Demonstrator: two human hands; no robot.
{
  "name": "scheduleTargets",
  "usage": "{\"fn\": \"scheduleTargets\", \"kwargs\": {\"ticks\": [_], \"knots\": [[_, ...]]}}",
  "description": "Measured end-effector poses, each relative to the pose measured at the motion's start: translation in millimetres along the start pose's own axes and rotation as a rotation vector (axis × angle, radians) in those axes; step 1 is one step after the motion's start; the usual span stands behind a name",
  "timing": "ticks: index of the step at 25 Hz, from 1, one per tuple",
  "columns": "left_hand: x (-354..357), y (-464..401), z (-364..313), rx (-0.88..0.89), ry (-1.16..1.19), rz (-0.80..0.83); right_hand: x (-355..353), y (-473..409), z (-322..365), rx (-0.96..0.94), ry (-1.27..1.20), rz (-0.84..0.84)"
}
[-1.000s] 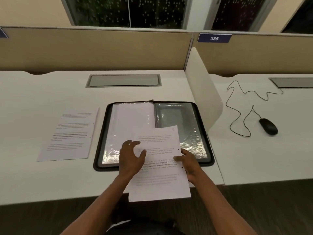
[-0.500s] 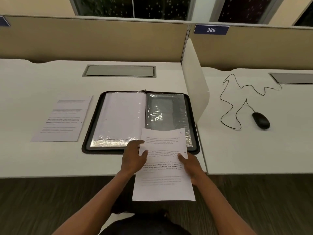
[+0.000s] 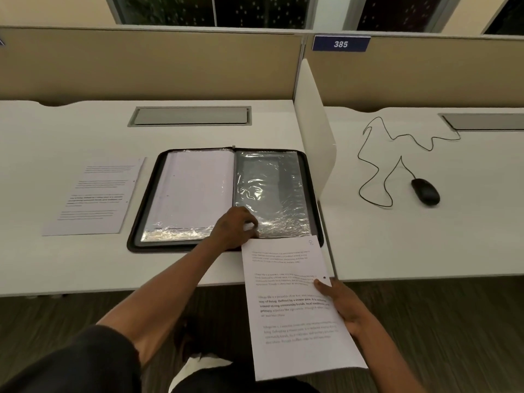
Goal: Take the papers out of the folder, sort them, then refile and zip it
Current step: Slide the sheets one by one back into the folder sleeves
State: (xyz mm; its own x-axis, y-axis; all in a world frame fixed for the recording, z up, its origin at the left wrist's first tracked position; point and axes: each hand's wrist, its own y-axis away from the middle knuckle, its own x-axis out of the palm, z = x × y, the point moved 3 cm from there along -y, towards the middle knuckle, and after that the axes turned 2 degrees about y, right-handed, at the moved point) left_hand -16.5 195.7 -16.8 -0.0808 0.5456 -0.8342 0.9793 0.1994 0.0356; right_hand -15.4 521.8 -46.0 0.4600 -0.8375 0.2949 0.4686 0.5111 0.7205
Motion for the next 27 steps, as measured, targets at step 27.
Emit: {"fn": "scheduleTargets", "kwargs": {"ticks": [27], "knots": [[16,-23,-11,-0.173,0.136,0.074,20,-26,18,0.025,0.261,0.169]]}}
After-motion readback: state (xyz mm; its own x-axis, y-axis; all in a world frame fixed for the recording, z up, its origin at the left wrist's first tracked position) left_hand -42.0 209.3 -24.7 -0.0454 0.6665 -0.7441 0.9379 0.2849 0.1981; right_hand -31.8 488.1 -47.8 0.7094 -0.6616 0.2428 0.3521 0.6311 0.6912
